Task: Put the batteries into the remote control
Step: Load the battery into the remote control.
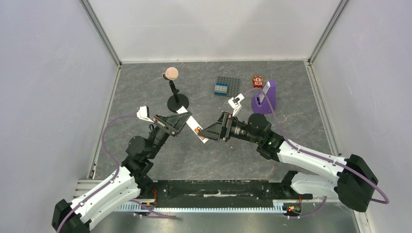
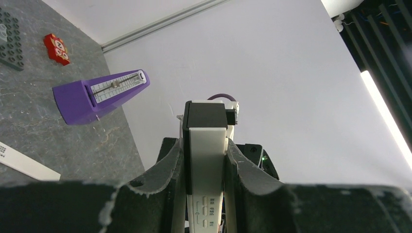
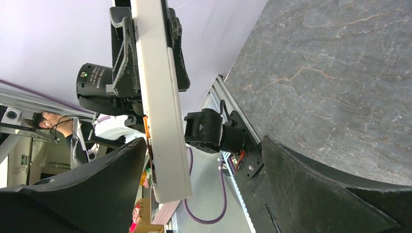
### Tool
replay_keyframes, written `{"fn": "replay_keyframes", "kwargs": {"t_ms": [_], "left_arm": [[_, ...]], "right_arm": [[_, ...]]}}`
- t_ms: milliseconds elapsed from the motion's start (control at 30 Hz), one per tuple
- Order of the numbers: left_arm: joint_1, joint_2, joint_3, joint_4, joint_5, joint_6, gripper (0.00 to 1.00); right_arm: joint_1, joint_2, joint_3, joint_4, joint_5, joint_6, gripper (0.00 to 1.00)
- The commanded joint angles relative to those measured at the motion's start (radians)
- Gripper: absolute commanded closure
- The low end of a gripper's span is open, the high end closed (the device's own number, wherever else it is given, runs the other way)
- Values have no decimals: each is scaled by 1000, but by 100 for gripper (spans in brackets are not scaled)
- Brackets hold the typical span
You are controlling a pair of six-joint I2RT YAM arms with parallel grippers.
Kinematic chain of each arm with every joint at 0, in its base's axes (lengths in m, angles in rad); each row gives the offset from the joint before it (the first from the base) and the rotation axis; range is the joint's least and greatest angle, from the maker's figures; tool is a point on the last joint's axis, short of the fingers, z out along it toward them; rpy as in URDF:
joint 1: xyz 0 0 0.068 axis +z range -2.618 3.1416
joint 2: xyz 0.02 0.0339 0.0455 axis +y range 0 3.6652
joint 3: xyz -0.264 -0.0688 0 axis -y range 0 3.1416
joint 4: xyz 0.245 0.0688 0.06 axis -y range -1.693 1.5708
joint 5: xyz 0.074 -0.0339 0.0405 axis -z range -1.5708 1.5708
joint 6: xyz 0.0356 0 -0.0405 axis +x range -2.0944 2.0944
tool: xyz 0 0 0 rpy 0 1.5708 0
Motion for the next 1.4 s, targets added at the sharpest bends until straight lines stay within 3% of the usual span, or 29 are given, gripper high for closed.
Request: {"fn": "replay_keyframes", "kwargs": {"t_ms": [0, 467, 1167, 1233, 1267, 1367], "left_arm": [[1, -24, 2, 20, -28, -8, 98], [1, -11, 23, -10, 23, 16, 98], [1, 11, 60, -11, 66, 45, 98], [1, 11, 62, -14, 69, 52, 98], [2, 11, 62, -14, 72, 56, 98], [1, 11, 67, -16, 75, 83, 98]], "right_arm": [[-9, -43, 4, 36, 4, -49, 8], [-10, -6, 68, -26, -32, -197, 25], [-10, 40, 59, -47, -40, -162, 82], [-12, 38, 60, -50, -41, -159, 81], [-10, 35, 62, -49, -42, -158, 76], [-11, 19, 64, -50, -33, -158, 48]]}}
